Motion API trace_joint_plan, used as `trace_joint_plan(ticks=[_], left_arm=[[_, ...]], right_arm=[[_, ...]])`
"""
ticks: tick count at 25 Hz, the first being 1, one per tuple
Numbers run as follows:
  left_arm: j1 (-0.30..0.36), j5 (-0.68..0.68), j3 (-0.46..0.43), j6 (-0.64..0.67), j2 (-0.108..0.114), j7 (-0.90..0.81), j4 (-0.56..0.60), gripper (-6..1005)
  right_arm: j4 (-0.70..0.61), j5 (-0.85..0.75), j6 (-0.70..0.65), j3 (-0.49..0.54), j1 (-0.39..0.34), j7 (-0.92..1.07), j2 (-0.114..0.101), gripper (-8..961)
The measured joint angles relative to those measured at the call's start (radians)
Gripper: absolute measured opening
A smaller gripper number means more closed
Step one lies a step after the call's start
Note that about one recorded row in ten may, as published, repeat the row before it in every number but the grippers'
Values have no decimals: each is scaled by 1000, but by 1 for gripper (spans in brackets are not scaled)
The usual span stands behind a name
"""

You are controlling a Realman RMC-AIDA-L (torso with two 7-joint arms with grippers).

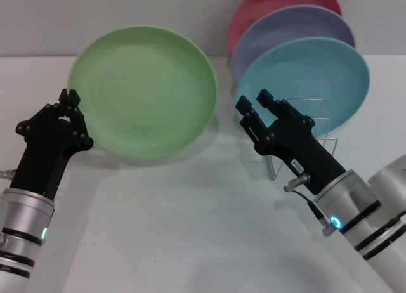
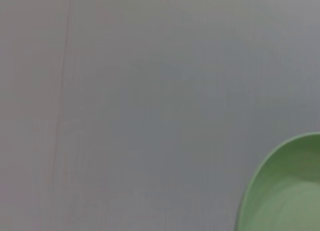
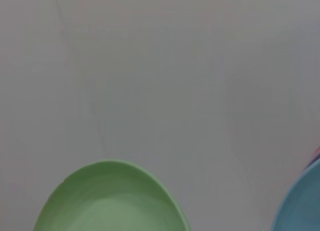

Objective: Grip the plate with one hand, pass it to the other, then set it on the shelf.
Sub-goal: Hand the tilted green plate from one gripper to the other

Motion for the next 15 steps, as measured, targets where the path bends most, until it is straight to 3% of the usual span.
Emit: trace_joint_plan(ticks=[15], left_arm=[[-11, 6, 0, -3, 0, 28, 10, 31]], right_arm=[[-21, 0, 39, 3, 60, -27, -2, 463]])
